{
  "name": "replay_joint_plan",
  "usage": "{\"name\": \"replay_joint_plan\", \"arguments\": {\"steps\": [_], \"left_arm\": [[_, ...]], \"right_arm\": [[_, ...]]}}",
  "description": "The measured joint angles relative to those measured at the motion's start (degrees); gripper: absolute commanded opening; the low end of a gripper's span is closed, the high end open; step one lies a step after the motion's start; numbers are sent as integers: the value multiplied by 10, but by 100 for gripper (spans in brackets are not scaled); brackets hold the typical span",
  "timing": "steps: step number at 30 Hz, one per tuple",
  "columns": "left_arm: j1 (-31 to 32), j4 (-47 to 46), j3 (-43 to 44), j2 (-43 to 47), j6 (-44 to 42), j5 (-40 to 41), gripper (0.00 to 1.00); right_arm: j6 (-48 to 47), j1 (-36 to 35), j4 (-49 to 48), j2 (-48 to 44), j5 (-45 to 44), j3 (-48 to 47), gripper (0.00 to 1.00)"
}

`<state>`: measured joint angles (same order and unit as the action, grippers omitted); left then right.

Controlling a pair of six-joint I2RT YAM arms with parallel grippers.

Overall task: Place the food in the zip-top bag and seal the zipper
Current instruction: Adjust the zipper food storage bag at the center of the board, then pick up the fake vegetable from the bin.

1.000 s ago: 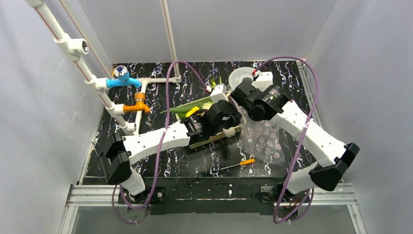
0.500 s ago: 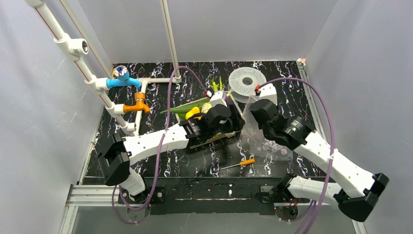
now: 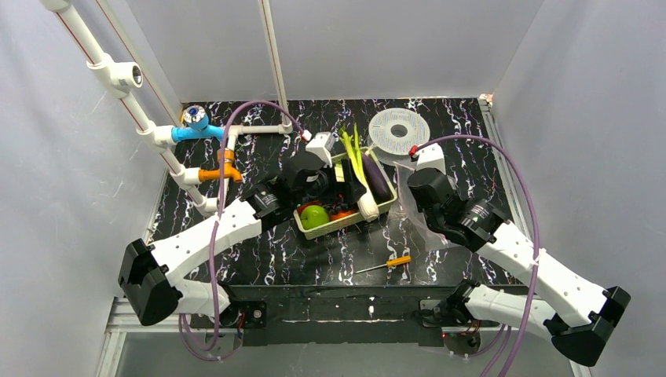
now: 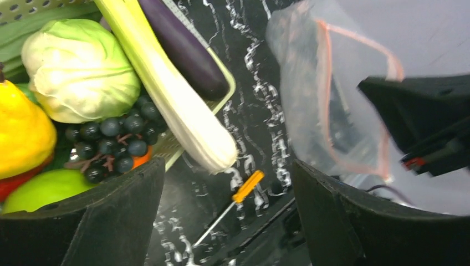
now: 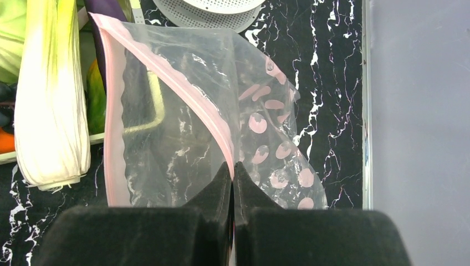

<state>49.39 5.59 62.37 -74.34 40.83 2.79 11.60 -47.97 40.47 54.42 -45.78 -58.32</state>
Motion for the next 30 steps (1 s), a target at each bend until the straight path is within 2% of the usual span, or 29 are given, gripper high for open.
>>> {"name": "replay_joint_plan", "arguments": {"steps": [4,9,13,21,26,30], "left_arm": [[8,16,-10,7,-96,3,85],[20,-30,-101,72,-228,38,90],[22,-52,-121,93,-264,64,89],[20,26,-41,19,-239,128,88],[6,81,8,-24,-182,157,86],[-1,103,49,-64,-98,168,84]], "right_arm": [[2,0,0,3,0,1,1],[3,0,-1,2,1,1,1],[3,0,-1,-3,1,1,1],[4,0,-2,-8,3,1,1],[5,0,-2,-8,9,1,1],[6,0,-2,-8,10,1,1]]}}
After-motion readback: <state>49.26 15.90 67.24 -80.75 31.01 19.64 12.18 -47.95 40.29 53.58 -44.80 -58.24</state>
